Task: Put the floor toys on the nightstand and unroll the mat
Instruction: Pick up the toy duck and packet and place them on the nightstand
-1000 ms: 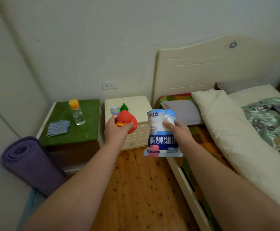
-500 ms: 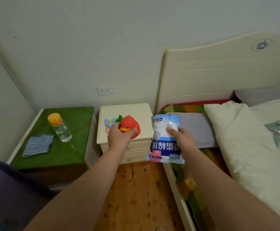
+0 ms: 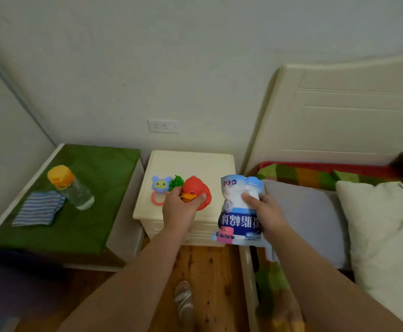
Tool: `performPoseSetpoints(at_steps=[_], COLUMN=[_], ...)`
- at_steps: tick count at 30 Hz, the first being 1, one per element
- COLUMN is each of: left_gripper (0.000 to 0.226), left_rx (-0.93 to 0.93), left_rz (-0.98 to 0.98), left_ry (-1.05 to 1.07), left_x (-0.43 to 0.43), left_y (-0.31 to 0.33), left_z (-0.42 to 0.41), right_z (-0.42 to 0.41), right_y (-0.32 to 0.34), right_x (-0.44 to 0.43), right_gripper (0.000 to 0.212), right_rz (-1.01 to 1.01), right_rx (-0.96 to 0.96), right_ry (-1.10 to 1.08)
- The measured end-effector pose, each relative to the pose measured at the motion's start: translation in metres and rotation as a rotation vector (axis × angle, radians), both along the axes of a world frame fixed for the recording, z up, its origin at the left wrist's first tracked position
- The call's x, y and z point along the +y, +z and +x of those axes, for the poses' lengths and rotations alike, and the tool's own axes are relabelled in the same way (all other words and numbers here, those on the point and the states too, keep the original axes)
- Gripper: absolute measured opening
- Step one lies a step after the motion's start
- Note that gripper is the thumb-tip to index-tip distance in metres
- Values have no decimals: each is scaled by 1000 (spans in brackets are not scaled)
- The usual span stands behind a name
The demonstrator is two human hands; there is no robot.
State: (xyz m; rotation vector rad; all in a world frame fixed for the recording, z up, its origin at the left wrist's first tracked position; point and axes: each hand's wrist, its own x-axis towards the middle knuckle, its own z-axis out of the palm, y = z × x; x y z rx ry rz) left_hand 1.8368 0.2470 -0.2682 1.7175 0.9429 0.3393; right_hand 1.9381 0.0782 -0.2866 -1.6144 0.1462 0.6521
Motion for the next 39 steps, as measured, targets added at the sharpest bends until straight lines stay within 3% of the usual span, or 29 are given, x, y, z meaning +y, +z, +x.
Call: performPoseSetpoints(at_steps=[5, 8, 18, 27, 39], left_gripper=[45, 32, 38, 44, 45], left_rx=[5, 50, 151, 329, 396], left_rz=[-17, 3, 8, -1, 12], left_ry=[-6, -24, 45, 129, 108], left_x=[39, 64, 90, 78, 80], left_y=[-32, -54, -130, -216, -291], left_z=[65, 104, 190, 213, 237], right_z=[69, 108, 190, 221, 232], right_y=[-32, -51, -124, -196, -274], right_x=[40, 67, 111, 118, 131], right_gripper=[61, 62, 62, 49, 58], right_rz=[-30, -47, -98, -205, -323], right_rx=[65, 106, 235, 300, 324], right_ry=[-4, 1, 34, 80, 112])
